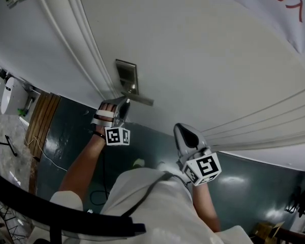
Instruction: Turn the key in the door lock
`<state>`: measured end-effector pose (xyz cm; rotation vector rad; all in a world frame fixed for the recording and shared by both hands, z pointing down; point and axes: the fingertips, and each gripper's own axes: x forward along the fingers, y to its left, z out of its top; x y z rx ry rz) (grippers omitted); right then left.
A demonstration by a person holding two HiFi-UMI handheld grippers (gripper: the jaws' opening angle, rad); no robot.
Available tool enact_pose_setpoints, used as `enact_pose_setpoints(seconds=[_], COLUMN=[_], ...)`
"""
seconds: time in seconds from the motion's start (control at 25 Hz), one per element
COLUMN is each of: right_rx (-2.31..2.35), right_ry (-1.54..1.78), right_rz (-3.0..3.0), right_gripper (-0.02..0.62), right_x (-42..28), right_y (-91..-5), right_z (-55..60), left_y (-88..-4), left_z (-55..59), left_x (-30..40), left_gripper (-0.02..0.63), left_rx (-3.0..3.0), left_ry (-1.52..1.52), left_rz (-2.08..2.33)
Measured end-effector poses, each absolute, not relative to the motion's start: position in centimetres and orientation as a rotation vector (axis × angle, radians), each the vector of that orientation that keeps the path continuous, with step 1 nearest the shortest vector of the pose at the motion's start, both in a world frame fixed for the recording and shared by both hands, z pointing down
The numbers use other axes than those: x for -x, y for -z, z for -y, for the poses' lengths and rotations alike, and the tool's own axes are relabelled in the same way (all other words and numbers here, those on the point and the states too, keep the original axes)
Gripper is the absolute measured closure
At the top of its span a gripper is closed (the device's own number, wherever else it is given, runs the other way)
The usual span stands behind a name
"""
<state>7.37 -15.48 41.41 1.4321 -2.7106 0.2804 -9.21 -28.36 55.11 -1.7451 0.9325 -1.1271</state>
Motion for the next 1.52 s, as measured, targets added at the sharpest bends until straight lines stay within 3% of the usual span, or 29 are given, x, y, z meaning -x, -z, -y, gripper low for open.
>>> enact_pose_setpoints(seconds=[0.36,0.52,1.52], right_rx=[-1.482,-1.494,-1.495], right_ry=[-0.279,-0.277,-0.269], right_rz=[2.7,2.693,2.697], right_gripper=[0.588,0.588,0.587], right_x=[-7.3,-7.4,-6.8], right_y=[-41.2,-41.3,-41.2], right_z=[15.9,16.0,16.1], left_y=[-55.4,-54.8,-54.4], left_z=[28.8,28.7,29.0], left_x=[9.0,8.8,9.0], left_gripper=[0.472,0.522,0.565], left_rx=[1.694,1.675,1.867], left_ry=[1.108,1.069,0.979], left_rz=[-0.907,-0.935,-1.093])
